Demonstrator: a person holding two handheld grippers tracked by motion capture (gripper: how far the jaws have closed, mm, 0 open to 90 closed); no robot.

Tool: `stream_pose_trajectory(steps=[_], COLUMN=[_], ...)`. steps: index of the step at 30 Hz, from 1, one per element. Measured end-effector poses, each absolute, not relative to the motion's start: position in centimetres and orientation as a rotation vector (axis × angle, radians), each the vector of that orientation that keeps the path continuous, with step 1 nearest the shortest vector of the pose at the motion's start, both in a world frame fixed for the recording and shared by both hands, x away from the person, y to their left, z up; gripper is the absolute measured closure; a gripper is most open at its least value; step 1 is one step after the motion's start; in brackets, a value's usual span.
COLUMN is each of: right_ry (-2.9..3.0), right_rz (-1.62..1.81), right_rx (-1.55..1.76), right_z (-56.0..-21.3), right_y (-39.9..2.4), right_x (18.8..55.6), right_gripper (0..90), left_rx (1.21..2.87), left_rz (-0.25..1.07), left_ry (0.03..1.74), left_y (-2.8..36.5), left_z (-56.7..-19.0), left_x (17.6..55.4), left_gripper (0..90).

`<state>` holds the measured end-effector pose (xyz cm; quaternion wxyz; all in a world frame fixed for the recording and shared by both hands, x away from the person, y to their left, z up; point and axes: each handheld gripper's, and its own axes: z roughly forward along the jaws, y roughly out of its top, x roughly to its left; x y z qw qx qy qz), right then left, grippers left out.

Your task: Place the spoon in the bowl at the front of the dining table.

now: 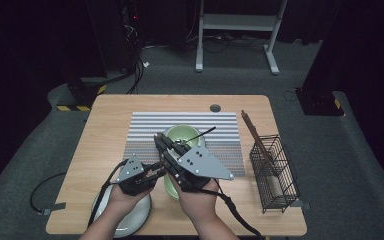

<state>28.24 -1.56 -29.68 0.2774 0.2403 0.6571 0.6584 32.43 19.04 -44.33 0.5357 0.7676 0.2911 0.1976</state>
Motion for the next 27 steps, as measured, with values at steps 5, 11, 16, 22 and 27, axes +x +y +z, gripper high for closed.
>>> stream_pose_trajectory(steps=[5,11,16,22,27], right_ry=[1.766,1.771,1.761,1.751,1.757], right_rz=[1.787,1.827,1.862,1.871,1.86], right_rx=[0.657,0.707,0.786,0.876,0.91], right_z=[-29.6,-29.6,-30.0,-30.7,-31.4], right_y=[-1.7,-2.3,-3.3,-4.5,-5.0], right_x=[28.4,29.1,30.8,32.6,33.3], right_gripper=[83.9,83.5,81.3,75.6,69.8], left_rx=[1.833,1.847,1.872,1.858,1.829], left_rz=[0.494,0.516,0.529,0.515,0.5], left_ry=[0.675,0.632,0.596,0.598,0.589], left_y=[19.0,18.9,18.9,19.4,19.8], left_z=[-44.3,-44.6,-44.8,-44.8,-44.9], left_x=[32.2,31.7,31.2,31.0,30.7], left_gripper=[81.4,83.7,85.3,85.4,85.4])
